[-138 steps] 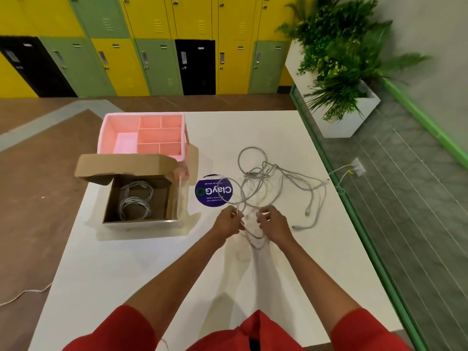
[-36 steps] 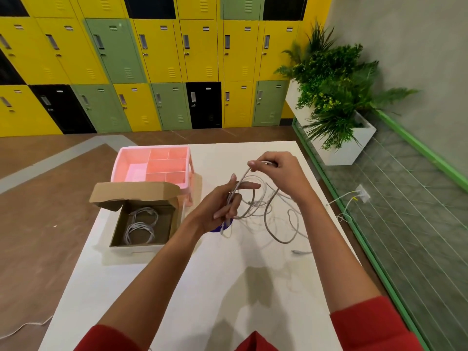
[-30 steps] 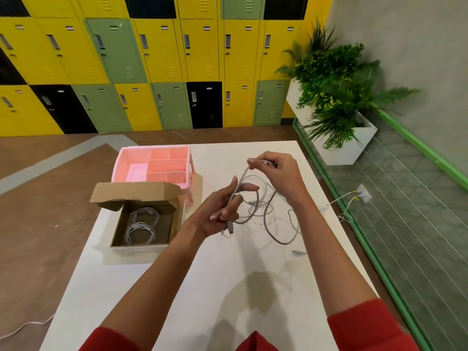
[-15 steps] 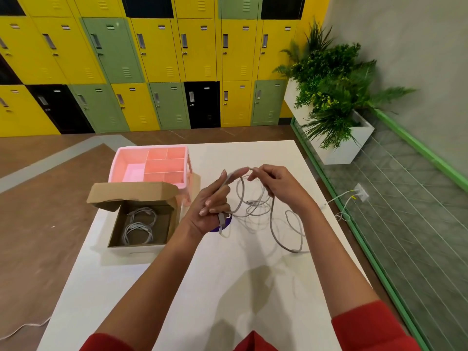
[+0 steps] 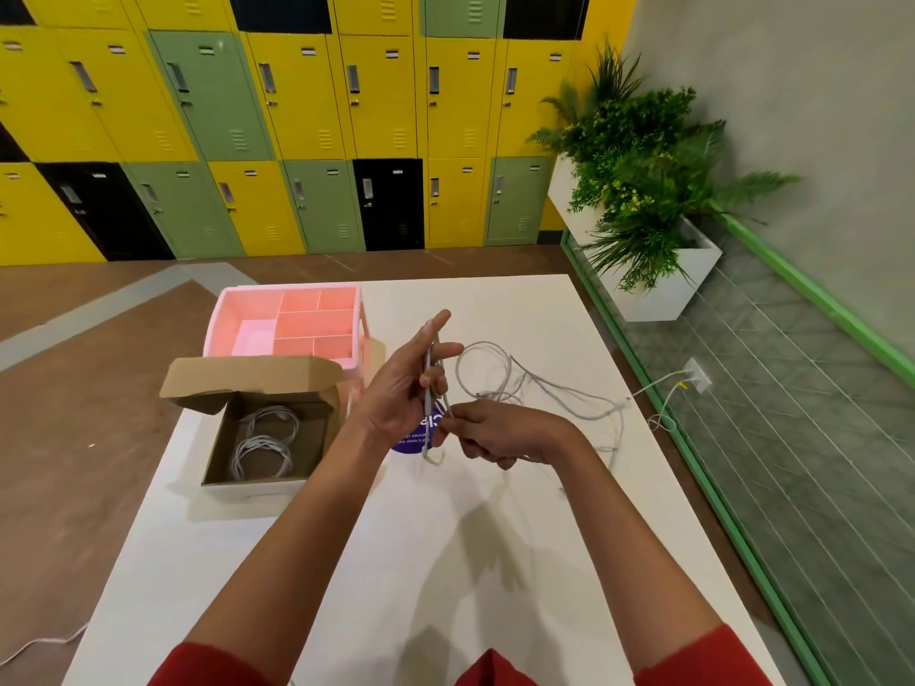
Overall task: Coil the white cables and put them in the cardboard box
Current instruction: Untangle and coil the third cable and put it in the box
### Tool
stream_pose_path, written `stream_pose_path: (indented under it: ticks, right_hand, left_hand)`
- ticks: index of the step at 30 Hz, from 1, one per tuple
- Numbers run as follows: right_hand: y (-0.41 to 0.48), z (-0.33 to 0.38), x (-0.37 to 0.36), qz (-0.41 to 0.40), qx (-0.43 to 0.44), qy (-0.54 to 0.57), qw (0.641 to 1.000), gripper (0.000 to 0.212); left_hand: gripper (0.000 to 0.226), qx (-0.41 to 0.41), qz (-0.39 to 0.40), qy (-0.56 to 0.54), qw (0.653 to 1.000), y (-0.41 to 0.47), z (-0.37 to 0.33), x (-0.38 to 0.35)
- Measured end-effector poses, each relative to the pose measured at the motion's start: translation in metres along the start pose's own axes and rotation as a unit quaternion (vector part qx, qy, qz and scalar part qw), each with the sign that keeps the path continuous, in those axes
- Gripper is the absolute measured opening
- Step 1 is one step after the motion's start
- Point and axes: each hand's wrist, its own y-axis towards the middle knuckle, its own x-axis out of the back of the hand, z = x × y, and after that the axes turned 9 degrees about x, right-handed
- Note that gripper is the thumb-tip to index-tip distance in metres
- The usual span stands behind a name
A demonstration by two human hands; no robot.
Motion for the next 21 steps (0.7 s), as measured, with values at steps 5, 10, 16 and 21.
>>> stream_pose_path:
  ticks: [5, 10, 16, 21]
  right_hand:
    - [0.0, 0.01, 0.001, 0.012, 0.003, -0.04, 0.999, 0.038]
    - [-0.004, 0.016, 0.01, 0.041, 0.021, -0.083, 0.996, 0.045]
    - [-0.018, 0.028, 0.032, -0.027, 0.106, -0.093, 0.99, 0.039]
    - [-0.016, 0.024, 0.049, -0.156, 0.153, -0.064, 0.974, 0.038]
  left_hand:
    - [0.041, -0.008, 0.016, -0.002, 1.0, 0.002, 0.0, 0.004]
    - [0.029, -0.042, 0.0, 0.131, 0.991, 0.004, -0.003, 0.0]
    - [0.045, 0.001, -0.026, 0.347, 0.937, 0.001, 0.002, 0.016]
    - [0.032, 0.089, 0.073, 0.362, 0.925, -0.01, 0.003, 0.005]
